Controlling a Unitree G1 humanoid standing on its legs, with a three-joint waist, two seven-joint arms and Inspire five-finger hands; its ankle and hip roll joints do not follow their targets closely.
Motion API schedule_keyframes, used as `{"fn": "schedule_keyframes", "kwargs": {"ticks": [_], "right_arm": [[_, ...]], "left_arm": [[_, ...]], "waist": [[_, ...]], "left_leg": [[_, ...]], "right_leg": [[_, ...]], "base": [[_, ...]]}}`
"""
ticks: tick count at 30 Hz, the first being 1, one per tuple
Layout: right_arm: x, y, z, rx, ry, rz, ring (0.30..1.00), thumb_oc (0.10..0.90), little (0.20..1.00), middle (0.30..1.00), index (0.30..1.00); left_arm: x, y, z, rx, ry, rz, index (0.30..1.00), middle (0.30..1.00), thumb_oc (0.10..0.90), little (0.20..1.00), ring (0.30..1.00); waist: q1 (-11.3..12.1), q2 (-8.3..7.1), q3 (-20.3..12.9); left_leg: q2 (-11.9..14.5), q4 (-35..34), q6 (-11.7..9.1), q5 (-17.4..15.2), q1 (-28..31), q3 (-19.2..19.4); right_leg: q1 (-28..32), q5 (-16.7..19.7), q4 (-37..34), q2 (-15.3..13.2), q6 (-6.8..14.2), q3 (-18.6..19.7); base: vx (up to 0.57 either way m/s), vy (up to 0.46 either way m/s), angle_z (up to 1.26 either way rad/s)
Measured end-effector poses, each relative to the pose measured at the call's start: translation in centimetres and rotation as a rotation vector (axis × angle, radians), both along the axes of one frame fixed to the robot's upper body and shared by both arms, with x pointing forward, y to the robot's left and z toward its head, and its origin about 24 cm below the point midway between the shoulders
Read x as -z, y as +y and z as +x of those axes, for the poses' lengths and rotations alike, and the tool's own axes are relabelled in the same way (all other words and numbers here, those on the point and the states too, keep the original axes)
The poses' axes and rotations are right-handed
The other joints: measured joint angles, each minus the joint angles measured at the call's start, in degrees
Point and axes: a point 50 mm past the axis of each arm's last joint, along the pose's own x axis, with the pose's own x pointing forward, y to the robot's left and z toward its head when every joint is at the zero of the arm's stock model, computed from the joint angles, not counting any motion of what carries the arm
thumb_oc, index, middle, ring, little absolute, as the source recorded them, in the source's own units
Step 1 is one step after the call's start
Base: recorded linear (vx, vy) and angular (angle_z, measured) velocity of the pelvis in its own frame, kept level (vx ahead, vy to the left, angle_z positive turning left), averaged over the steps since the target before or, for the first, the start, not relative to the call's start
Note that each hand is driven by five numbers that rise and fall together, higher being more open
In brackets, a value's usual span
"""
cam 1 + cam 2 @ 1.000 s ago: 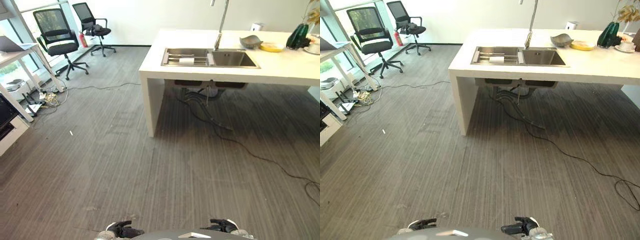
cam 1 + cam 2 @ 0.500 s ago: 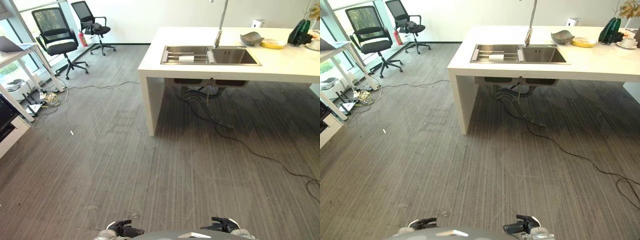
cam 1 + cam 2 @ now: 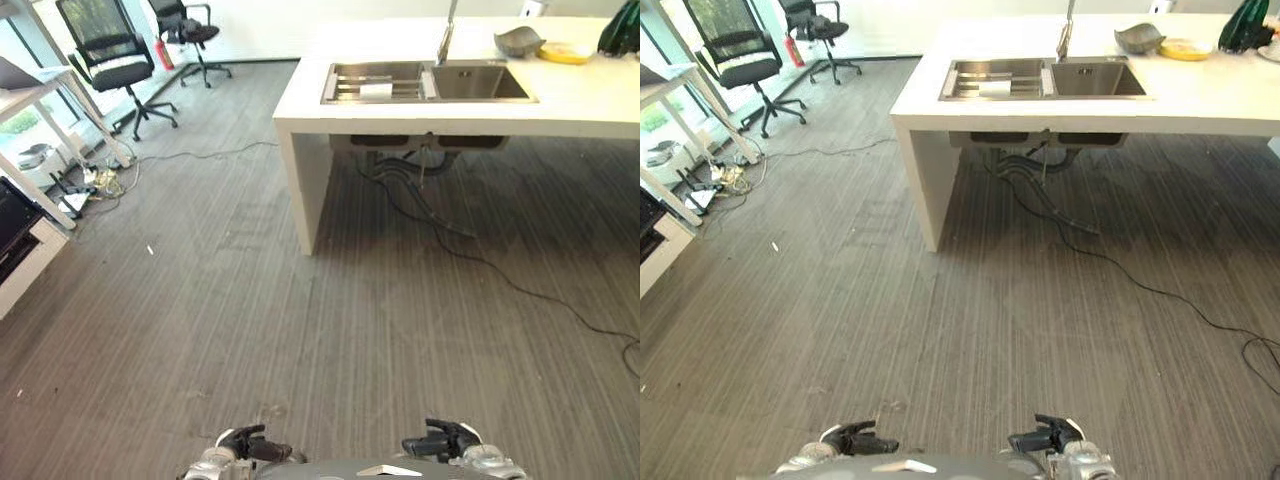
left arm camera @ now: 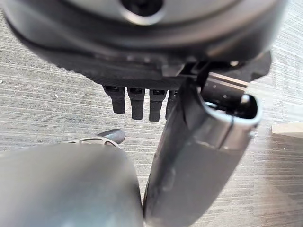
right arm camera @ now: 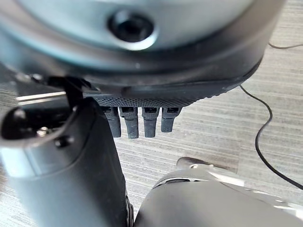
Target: Place the dishes in the dishwasher.
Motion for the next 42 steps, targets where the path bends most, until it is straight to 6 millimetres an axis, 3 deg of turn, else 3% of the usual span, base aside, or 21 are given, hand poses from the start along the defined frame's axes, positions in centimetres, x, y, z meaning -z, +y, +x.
{"fn": "schedule_keyframes", "kwargs": {"ticks": [4, 7, 10, 12, 14, 17, 18, 19, 21, 22, 24, 26, 27, 29, 31, 32, 34, 38, 40, 41, 42], "right_arm": [[0.1, -0.2, -0.3, 0.018, 0.021, -0.013, 0.9, 0.8, 0.9, 0.9, 0.9], [0.0, -0.8, -0.6, 0.0, 0.045, -0.058, 0.9, 0.8, 0.9, 0.9, 0.9], [0.3, -1.0, -1.7, 0.014, 0.078, -0.08, 0.9, 0.8, 0.9, 0.9, 0.9], [0.3, -1.2, -2.0, -0.011, 0.098, -0.115, 0.9, 0.8, 0.9, 0.9, 0.9], [0.3, -1.2, -2.1, -0.034, 0.114, -0.13, 0.9, 0.8, 0.9, 0.9, 0.9], [0.5, -1.5, -3.2, -0.019, 0.155, -0.149, 0.9, 0.8, 0.9, 0.9, 0.9], [0.6, -0.8, -3.3, -0.042, 0.127, -0.134, 0.9, 0.8, 0.9, 0.9, 0.9], [0.6, 0.2, -2.6, -0.046, 0.067, -0.107, 0.9, 0.8, 0.9, 0.9, 0.9], [0.5, 0.8, -2.1, -0.053, 0.014, -0.081, 0.9, 0.8, 0.9, 0.9, 0.9], [0.5, 0.8, -2.1, -0.053, 0.014, -0.081, 0.9, 0.8, 0.9, 0.9, 0.9], [-0.8, -1.4, 0.9, -0.005, -0.1, -0.127, 0.9, 0.8, 0.9, 0.9, 0.9], [-2.5, -2.9, 3.8, -0.035, -0.205, -0.171, 0.9, 0.8, 0.9, 0.9, 0.9], [-3.0, -3.7, 4.5, -0.046, -0.232, -0.199, 0.9, 0.8, 0.9, 0.9, 0.9], [-2.4, -3.8, 3.2, -0.079, -0.169, -0.207, 0.9, 0.8, 0.9, 0.9, 0.9], [-0.8, -2.7, -0.4, -0.079, -0.042, -0.153, 0.9, 0.8, 0.9, 0.9, 0.9], [-0.3, -2.5, -2.2, -0.062, 0.016, -0.139, 0.9, 0.8, 0.9, 0.9, 0.9], [0.2, -2.4, -4.2, -0.034, 0.097, -0.132, 0.9, 0.8, 0.9, 0.9, 0.9], [0.1, -2.5, -3.5, -0.035, 0.098, -0.126, 0.9, 0.8, 0.9, 0.9, 0.9], [0.0, -2.1, -2.3, -0.038, 0.066, -0.109, 0.9, 0.8, 0.9, 0.9, 0.9], [-0.1, -1.8, -1.5, -0.052, 0.046, -0.1, 0.9, 0.8, 0.9, 0.9, 0.9], [-0.3, -2.2, -1.0, -0.055, 0.034, -0.111, 0.9, 0.8, 0.9, 0.9, 0.9]], "left_arm": [[-0.7, 0.7, 2.2, -0.112, -0.097, -0.008, 0.9, 0.9, 0.8, 0.9, 0.9], [-1.1, 0.2, 3.2, -0.091, -0.155, 0.03, 0.9, 0.9, 0.8, 0.9, 0.9], [-1.0, -0.1, 2.8, -0.141, -0.172, 0.059, 0.9, 0.9, 0.8, 0.9, 0.9], [-1.4, -0.2, 3.4, -0.161, -0.221, 0.088, 0.9, 0.9, 0.8, 0.9, 0.9], [-1.5, 0.0, 3.8, -0.171, -0.228, 0.117, 0.9, 0.9, 0.8, 0.9, 0.9], [-2.6, 0.4, 5.6, -0.231, -0.305, 0.166, 0.9, 0.9, 0.8, 0.9, 0.9], [-4.8, 1.5, 8.5, -0.362, -0.455, 0.174, 0.9, 0.9, 0.8, 0.9, 0.9], [-6.9, 2.2, 10.3, -0.433, -0.595, 0.184, 0.9, 0.9, 0.8, 0.9, 0.9], [-11.1, 2.5, 14.6, -0.424, -0.801, 0.196, 0.9, 0.9, 0.8, 0.9, 0.9], [-11.1, 2.5, 14.6, -0.424, -0.801, 0.196, 0.9, 0.9, 0.8, 0.9, 0.9], [-19.3, 0.9, 19.6, -0.374, -1.159, 0.154, 0.9, 0.9, 0.8, 0.9, 0.9], [-27.8, -0.5, 20.8, -0.354, -1.522, 0.09, 0.9, 0.9, 0.8, 0.9, 0.9], [-30.9, -0.8, 20.8, -0.329, -1.669, 0.086, 0.9, 0.9, 0.8, 0.9, 0.9], [-35.0, -1.3, 21.0, -0.244, -1.869, 0.123, 0.9, 0.9, 0.8, 0.9, 0.9], [-35.2, -1.9, 20.8, -0.147, -1.904, 0.175, 0.9, 0.9, 0.8, 0.9, 0.9], [-34.2, -2.5, 20.7, -0.108, -1.876, 0.188, 0.9, 0.9, 0.8, 0.9, 0.9], [-31.1, -4.0, 20.8, -0.04, -1.737, 0.163, 0.9, 0.9, 0.8, 0.9, 0.9], [-26.4, -3.5, 20.1, 0.032, -1.534, 0.206, 0.9, 0.9, 0.8, 0.9, 0.9], [-25.5, -2.3, 20.3, 0.081, -1.462, 0.272, 0.9, 0.9, 0.8, 0.9, 0.9], [-25.5, -2.0, 20.5, 0.142, -1.443, 0.317, 0.9, 0.9, 0.8, 0.9, 0.9], [-25.6, -1.9, 20.5, 0.162, -1.442, 0.327, 0.9, 0.9, 0.8, 0.9, 0.9]], "waist": [[1.74, -2.99, 2.61], [2.84, -2.06, 2.58], [3.75, -0.35, 3.11], [6.51, -0.91, 3.1], [5.67, -1.72, 3.47], [5.71, -3.77, 2.55], [4.35, -3.82, 2.01], [3.58, -4.86, 1.34], [1.99, -7.51, -0.16], [1.99, -7.51, -0.16], [-1.43, -4.44, 1.87], [-2.02, 0.44, 4.65], [-2.79, 1.61, 5.32], [-3.65, 1.21, 4.68], [-3.81, 0.45, 0.78], [-3.95, 0.21, -0.39], [-3.29, 1.02, -0.98], [-2.79, 0.8, -1.08], [-2.95, -2.22, 0.13], [-3.55, -4.83, 0.78], [-3.47, -5.16, 0.81]], "left_leg": [[2.28, 18.0, -4.62, 4.09, -11.49, -1.49], [2.43, -0.06, -2.37, 4.69, -13.35, 4.72], [3.19, -13.5, -2.36, 8.11, -14.2, 4.36], [2.78, -13.16, -0.33, 7.67, -14.79, 2.57], [0.43, -11.79, 1.41, 8.95, -14.67, 2.95], [-5.11, -3.8, 8.08, 8.24, -13.03, 7.85], [-4.23, -4.52, 12.3, 3.42, -8.8, 9.08], [-4.65, -7.48, 11.93, 3.24, -6.04, 7.73], [-7.38, -8.75, 11.9, 0.81, -1.57, 6.68], [-7.38, -8.75, 11.9, 0.81, -1.57, 6.68], [-6.99, -9.91, 12.01, -1.22, 2.38, 3.63], [-4.67, -9.71, 10.83, -3.88, 5.72, 3.78], [-4.49, -10.29, 9.38, -4.69, 7.64, 3.5], [-4.94, -11.97, 5.1, -5.73, 13.64, 2.24], [-2.99, -12.28, 1.62, -8.82, 17.26, 0.37], [-1.97, -12.01, 0.87, -9.27, 18.71, -1.14], [1.31, -7.41, -0.31, -6.72, 18.82, -0.4], [2.39, -1.26, -2.4, -1.19, 16.3, -3.33], [4.51, 13.13, -5.9, 3.9, 9.81, -3.72], [5.47, 21.22, -9.14, 3.77, 3.71, -2.6], [6.47, 21.89, -8.87, 2.0, 1.36, -1.2]], "right_leg": [[4.22, 1.92, -4.7, -0.61, -2.52, -1.58], [7.15, 3.24, -12.74, 1.71, -0.3, -3.0], [10.18, 4.45, -16.38, 5.93, 0.04, -2.26], [11.39, 5.21, -18.38, 6.98, -1.48, 3.58], [14.79, 6.13, -21.24, 6.87, -2.78, 5.08], [17.62, 2.3, -17.36, 6.46, 3.13, 4.74], [11.78, -1.37, 1.85, 8.52, 7.8, 2.1], [5.3, -0.95, 17.31, 6.04, 10.31, -0.89], [-1.37, 0.39, 34.65, -2.59, 15.02, -0.86], [-1.37, 0.39, 34.65, -2.59, 15.02, -0.86], [-11.75, 1.87, 50.0, -6.86, 17.02, 3.21], [-21.8, -0.11, 46.46, -10.74, 14.32, -0.15], [-23.34, -0.58, 36.73, -12.82, 12.6, -3.4], [-21.57, 1.79, 10.99, -12.34, 10.3, -2.02], [-18.85, 5.5, -4.45, -8.29, 11.29, 4.15], [-17.23, 12.63, -5.1, -6.27, 10.71, 6.62], [-12.79, 19.54, -5.25, -4.48, 4.96, 5.38], [-6.06, 17.03, -9.74, -2.29, 1.52, 2.89], [-1.99, 16.25, -12.16, -2.45, -0.35, 1.17], [0.34, 16.34, -14.24, -3.28, -0.72, 0.34], [1.6, 16.52, -15.61, -3.08, -0.92, -0.28]], "base": [[0.21, -0.06, 0.24], [0.27, 0.072, 0.19], [0.46, 0.076, -0.17], [0.6, 0.061, -1.03], [0.4, 0.058, -0.59], [0.45, 0.132, -0.52], [0.52, 0.153, -0.27], [0.39, 0.12, 0.01], [0.31, 0.112, 0.18], [0.24, 0.107, 0.45], [0.47, 0.09, 0.48], [0.52, -0.096, -0.02], [0.5, -0.225, 0.1], [0.47, -0.253, 0.49], [0.32, -0.209, 0.84], [0.26, -0.2, 1.09], [0.28, -0.235, 0.98], [0.14, -0.182, 0.24], [0.09, -0.12, 0.26], [0.14, 0.018, 0.32], [0.19, 0.032, 0.27]]}}
